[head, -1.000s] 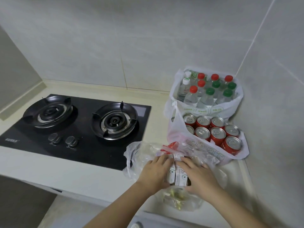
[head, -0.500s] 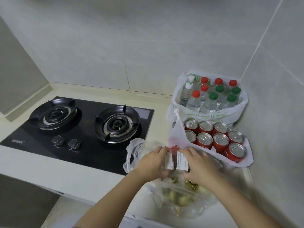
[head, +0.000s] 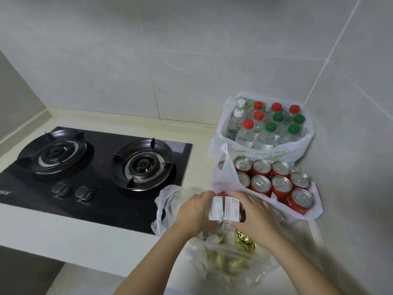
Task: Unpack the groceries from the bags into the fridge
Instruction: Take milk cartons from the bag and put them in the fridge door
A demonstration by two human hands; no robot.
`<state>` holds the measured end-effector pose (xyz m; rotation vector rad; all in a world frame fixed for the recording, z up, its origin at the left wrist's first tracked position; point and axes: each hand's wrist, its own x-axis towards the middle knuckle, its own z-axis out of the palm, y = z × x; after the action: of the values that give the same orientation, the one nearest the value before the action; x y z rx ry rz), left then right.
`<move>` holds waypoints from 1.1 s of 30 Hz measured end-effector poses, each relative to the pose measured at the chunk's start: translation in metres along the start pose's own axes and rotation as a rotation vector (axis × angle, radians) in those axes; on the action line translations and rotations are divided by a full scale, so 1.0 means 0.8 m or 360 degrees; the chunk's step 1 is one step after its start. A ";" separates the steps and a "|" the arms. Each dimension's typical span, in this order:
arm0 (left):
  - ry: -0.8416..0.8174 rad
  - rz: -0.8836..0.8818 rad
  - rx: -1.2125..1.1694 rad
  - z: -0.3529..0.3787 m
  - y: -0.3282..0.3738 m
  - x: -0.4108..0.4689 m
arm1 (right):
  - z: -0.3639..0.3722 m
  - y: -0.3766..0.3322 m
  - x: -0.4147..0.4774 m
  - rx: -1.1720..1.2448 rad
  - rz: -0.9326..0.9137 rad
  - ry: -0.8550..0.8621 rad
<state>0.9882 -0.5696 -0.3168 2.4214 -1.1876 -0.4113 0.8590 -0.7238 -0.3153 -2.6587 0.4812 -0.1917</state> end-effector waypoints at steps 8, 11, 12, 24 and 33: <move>0.0447 -0.0028 -0.1160 -0.123 -0.012 -0.075 | -0.062 -0.101 0.004 0.1441 0.0168 0.0389; 0.0703 -0.0116 -0.1802 -0.165 -0.025 -0.119 | -0.068 -0.160 0.002 0.2299 0.0313 0.0549; 0.0737 -0.0161 -0.2040 -0.176 -0.030 -0.134 | -0.064 -0.182 0.003 0.2567 0.0401 0.0527; 0.1178 -0.0511 -0.3772 -0.219 -0.147 -0.311 | 0.044 -0.401 -0.014 0.3631 0.1098 -0.0430; 0.1723 -0.0489 -0.3873 -0.234 -0.205 -0.419 | 0.093 -0.509 -0.026 0.3616 0.1254 -0.1038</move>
<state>0.9816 -0.1672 -0.2054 0.2473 0.4265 -0.1851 0.9781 -0.3422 -0.2056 -0.1738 0.4653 0.2639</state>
